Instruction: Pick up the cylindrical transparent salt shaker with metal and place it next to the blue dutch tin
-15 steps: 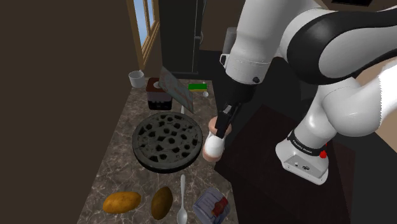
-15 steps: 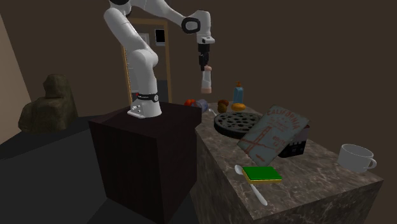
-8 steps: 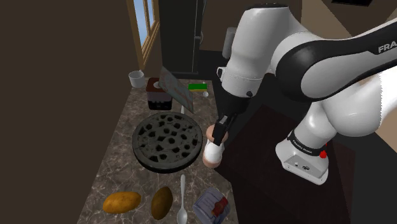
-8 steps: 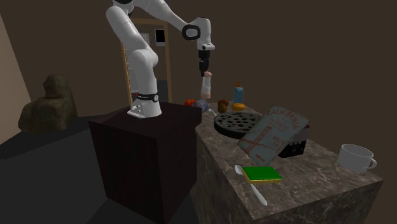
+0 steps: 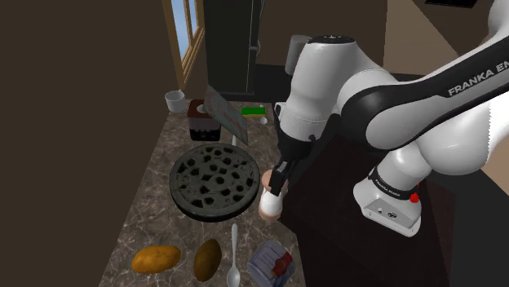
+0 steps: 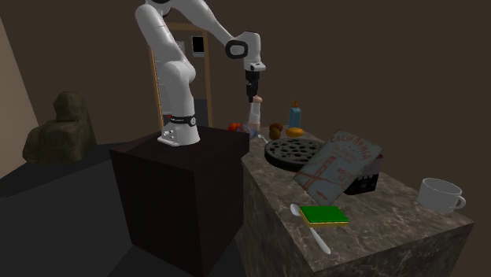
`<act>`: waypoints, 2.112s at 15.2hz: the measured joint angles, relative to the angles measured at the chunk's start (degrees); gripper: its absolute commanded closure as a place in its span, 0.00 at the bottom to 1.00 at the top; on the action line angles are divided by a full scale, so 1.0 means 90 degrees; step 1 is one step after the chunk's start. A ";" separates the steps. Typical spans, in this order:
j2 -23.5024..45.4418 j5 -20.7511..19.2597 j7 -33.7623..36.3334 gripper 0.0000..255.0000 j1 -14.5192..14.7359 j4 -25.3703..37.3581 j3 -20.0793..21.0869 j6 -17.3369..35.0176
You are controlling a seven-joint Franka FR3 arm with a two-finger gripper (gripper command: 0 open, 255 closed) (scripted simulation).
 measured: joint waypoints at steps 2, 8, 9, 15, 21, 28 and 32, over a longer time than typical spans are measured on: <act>0.0134 0.0054 -0.0024 1.00 0.0017 -0.0090 0.0053 0.0223; 0.0680 0.0156 -0.0124 1.00 0.0007 -0.0270 0.0192 0.0941; 0.0821 0.0152 -0.0128 1.00 -0.0009 -0.0269 0.0225 0.1080; 0.1505 0.0199 -0.0222 1.00 -0.0045 -0.0393 0.0348 0.1877; 0.2294 0.0123 -0.0252 1.00 -0.0109 -0.0443 0.0445 0.2701; 0.2494 0.0066 -0.0219 1.00 -0.0123 -0.0431 0.0466 0.2896; 0.2496 0.0065 -0.0219 0.00 -0.0123 -0.0430 0.0466 0.2898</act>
